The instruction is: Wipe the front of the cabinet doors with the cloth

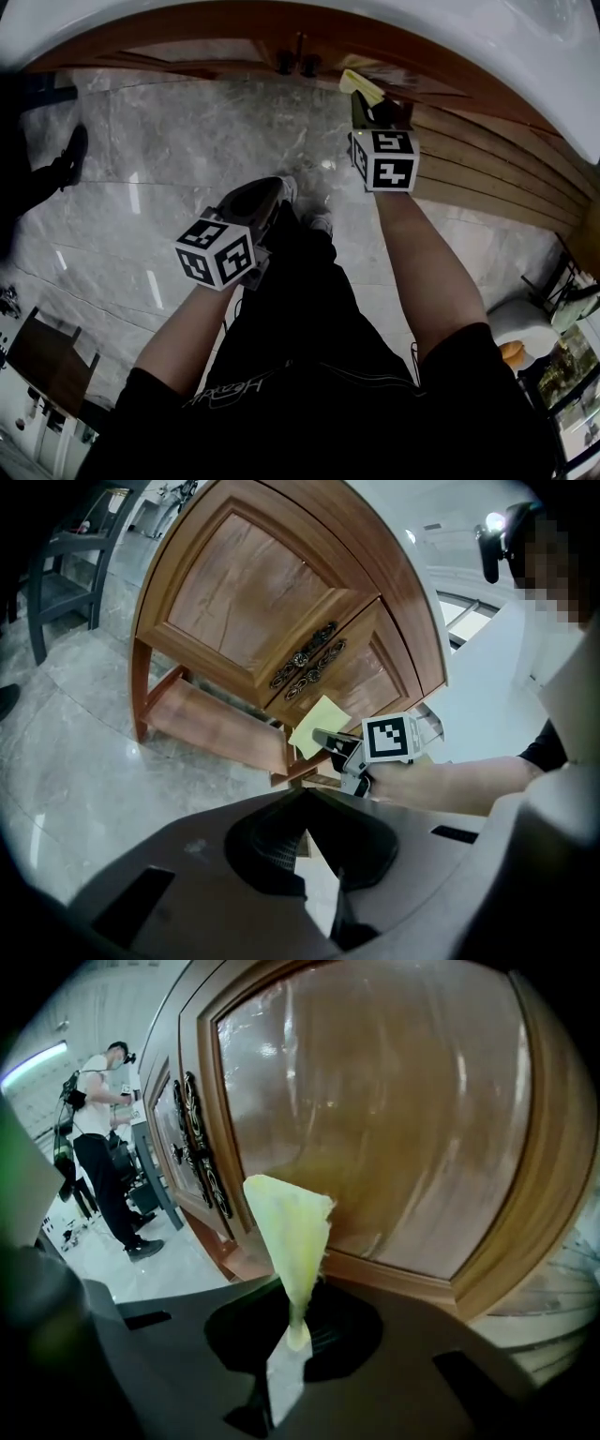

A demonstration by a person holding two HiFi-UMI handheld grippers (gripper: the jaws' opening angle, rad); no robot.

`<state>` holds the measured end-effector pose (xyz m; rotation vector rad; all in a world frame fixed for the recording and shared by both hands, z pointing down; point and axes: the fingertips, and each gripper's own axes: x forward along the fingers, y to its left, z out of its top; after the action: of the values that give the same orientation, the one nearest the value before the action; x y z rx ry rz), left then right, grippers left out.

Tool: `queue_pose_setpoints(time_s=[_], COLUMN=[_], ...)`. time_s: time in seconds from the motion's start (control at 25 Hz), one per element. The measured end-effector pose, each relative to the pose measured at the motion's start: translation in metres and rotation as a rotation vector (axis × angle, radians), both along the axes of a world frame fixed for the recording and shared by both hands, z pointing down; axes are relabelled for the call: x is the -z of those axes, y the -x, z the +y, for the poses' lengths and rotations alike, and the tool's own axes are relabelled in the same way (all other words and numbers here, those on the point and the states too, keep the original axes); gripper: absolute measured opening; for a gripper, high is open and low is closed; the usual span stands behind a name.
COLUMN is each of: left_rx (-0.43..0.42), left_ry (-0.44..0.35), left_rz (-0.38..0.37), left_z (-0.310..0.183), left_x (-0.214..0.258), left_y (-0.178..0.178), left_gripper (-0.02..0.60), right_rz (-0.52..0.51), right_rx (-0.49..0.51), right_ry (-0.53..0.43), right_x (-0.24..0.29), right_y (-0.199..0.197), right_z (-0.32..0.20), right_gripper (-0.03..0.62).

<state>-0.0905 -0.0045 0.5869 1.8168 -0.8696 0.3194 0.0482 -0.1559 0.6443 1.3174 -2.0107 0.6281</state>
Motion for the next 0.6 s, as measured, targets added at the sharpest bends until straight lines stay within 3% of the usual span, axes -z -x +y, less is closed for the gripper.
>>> queue_pose_setpoints(time_s=[0.6], left_rx=[-0.046], left_ry=[-0.009], left_rz=[-0.021], left_z=[0.019], left_x=[0.006], left_y=[-0.037], left_gripper=[0.006], right_rz=[0.031], right_rx=[-0.170], right_ry=[0.005], right_x=[0.002], right_y=[-0.087], right_z=[0.017], right_gripper=[0.040])
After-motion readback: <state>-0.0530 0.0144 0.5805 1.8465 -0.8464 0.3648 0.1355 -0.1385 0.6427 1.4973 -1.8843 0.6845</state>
